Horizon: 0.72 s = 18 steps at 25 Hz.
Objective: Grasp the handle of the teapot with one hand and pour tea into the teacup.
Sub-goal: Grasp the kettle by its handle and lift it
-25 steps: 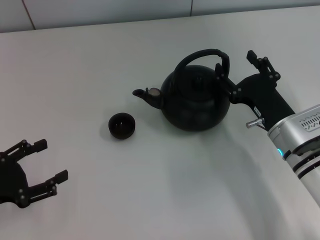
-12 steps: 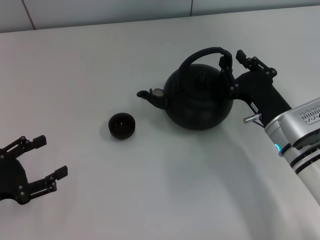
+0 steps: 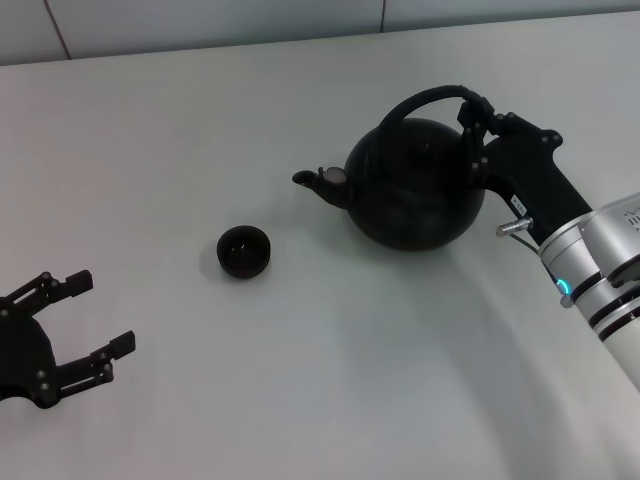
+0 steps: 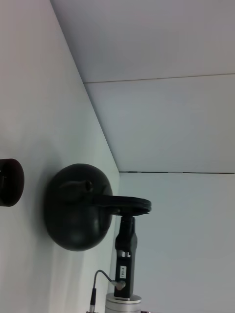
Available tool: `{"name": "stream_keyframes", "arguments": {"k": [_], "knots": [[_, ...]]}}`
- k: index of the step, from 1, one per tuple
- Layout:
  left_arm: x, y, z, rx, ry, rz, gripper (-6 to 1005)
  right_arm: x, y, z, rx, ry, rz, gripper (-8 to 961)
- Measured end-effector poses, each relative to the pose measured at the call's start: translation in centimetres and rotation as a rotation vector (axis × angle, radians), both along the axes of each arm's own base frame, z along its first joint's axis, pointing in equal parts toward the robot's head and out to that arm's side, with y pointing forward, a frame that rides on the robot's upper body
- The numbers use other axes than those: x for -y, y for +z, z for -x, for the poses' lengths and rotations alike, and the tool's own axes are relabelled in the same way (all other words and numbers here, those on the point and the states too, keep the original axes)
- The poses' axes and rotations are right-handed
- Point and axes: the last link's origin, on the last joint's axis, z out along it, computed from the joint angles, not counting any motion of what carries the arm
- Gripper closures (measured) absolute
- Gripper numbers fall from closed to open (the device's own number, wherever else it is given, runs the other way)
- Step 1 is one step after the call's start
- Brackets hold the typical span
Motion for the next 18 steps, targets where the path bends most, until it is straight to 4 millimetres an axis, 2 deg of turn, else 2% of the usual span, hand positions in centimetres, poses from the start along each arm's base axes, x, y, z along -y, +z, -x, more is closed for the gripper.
{"name": "stream_keyframes", "arguments": {"k": [4,18], "knots": [[-0.02,0.00,0.03,-0.002,0.001,-0.001,140,0.21,0.46,0.33,-0.013,0.029,-0.029,858],[0.10,-0.05,0.03,0.001,0.002,0.001,140,0.20,0.85,0.75,-0.017,0.065,-0.044,858]]}}
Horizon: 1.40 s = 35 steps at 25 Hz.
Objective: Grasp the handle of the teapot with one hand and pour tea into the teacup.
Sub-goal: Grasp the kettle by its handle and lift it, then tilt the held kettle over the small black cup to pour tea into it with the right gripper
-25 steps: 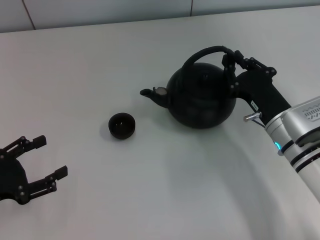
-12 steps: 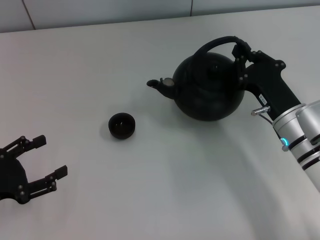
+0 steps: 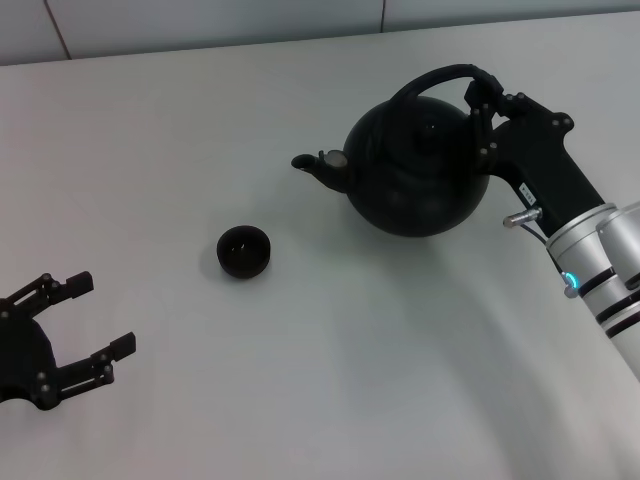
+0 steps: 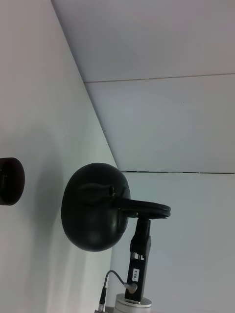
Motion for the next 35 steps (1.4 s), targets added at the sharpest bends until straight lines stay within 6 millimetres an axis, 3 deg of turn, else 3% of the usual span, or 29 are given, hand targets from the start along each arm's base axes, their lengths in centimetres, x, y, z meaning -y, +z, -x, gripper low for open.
{"name": "stream_keyframes", "arguments": {"k": [10,25,35], "knots": [[0.1,0.0,0.0,0.001,0.001,0.000,140,-1.1,0.1,0.9,0.023,0.089,0.065,859],[-0.1,-0.3,-0.2,0.005,0.002,-0.004,140,-5.7,2.4,2.4,0.138,0.266,0.295,859],[-0.2,-0.4,-0.3,0.009,0.000,-0.009,140,-8.2,2.4,4.2,0.238,0.291,0.287,860]]}}
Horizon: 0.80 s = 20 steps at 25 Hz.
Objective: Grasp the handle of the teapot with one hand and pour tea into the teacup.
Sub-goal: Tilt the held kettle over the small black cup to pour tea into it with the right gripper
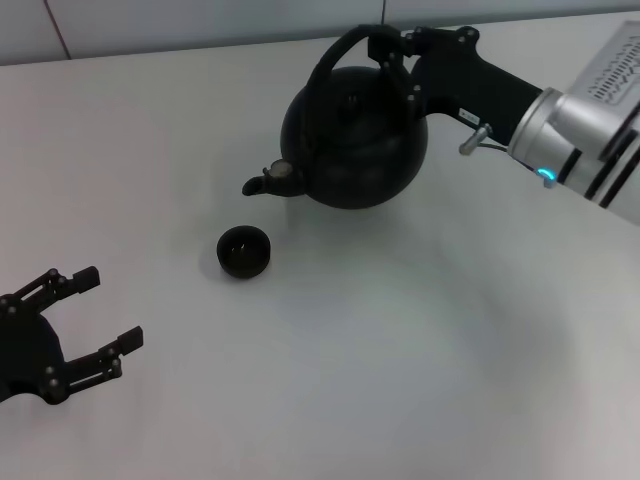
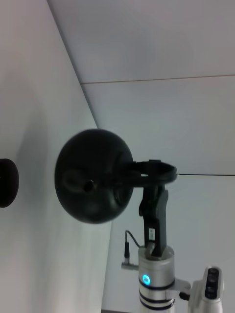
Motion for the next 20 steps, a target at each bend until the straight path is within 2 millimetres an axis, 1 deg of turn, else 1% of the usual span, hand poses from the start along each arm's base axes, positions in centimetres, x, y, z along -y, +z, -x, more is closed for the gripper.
{"name": "stream_keyframes", "arguments": {"k": [5,12,20], "knots": [[0.0,-0.1,-0.1,0.004,0.000,-0.001,140,-0.4,-0.6,0.8,0.017,0.017,0.002,860],[0.0,-0.1,-0.1,0.004,-0.003,-0.002,140,-0.5,-0.7,1.1,0.020,0.025,0.001,860],[0.1,0.0,-0.1,0.008,-0.006,-0.013,140,-0.3,-1.3,1.7,0.119,0.117,-0.050,861]]}}
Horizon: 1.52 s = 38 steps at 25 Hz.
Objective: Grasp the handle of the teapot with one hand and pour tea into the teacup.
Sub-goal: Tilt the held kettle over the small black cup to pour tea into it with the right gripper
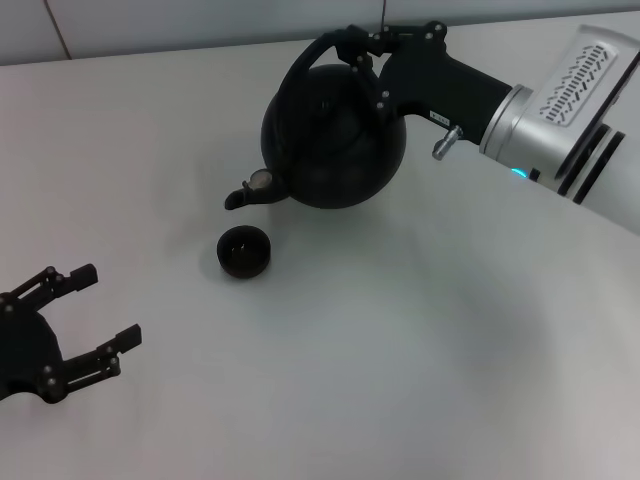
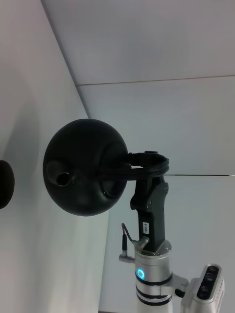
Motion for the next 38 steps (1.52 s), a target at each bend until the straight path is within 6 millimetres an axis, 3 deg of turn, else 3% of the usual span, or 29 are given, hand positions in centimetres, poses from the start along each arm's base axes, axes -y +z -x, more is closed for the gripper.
{"name": "stream_keyframes", "arguments": {"k": [38], "knots": [[-0.10,0.16,-0.02,0.011,0.008,-0.010,140,0.02,-0.04,0.94,0.197,0.201,-0.102,863]]}}
